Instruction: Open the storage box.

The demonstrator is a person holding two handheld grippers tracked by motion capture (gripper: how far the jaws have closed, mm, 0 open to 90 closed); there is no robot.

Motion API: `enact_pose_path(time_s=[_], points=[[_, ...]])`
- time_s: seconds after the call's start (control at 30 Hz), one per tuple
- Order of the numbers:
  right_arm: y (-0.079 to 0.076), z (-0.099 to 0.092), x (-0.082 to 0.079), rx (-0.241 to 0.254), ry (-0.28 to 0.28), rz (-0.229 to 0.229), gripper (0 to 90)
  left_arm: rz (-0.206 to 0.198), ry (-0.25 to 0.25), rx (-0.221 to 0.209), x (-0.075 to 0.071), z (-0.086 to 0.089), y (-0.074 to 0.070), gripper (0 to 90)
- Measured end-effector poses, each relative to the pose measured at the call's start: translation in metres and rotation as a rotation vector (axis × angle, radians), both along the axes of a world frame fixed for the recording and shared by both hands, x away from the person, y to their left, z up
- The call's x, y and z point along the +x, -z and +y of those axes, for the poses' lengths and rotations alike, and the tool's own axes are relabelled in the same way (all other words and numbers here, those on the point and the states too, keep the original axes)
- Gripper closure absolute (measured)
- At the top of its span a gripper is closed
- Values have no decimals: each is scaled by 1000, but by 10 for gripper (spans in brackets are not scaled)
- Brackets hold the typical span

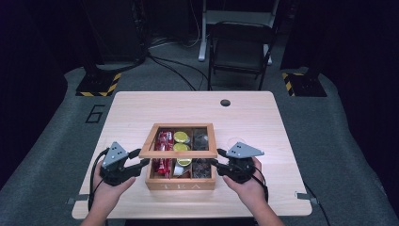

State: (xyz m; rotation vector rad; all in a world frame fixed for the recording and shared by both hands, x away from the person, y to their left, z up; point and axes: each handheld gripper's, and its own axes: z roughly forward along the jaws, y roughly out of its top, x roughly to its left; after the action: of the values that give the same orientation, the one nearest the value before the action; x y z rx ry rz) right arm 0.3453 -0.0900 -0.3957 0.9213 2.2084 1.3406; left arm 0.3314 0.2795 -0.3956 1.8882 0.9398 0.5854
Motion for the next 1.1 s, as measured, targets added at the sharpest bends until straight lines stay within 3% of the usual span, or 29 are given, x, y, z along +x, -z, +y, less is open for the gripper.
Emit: enact_pose_path(time_s=[0.43, 0.77, 1.1], points=[[-28, 3, 17, -48, 4, -45, 588, -12, -13, -12, 20, 0, -22, 558], [-37, 5, 27, -24, 21, -46, 588, 2, -21, -28, 33, 1, -30, 568], [-43, 7, 34, 3, 50, -45, 588, -31, -29, -51, 43, 0, -33, 563]])
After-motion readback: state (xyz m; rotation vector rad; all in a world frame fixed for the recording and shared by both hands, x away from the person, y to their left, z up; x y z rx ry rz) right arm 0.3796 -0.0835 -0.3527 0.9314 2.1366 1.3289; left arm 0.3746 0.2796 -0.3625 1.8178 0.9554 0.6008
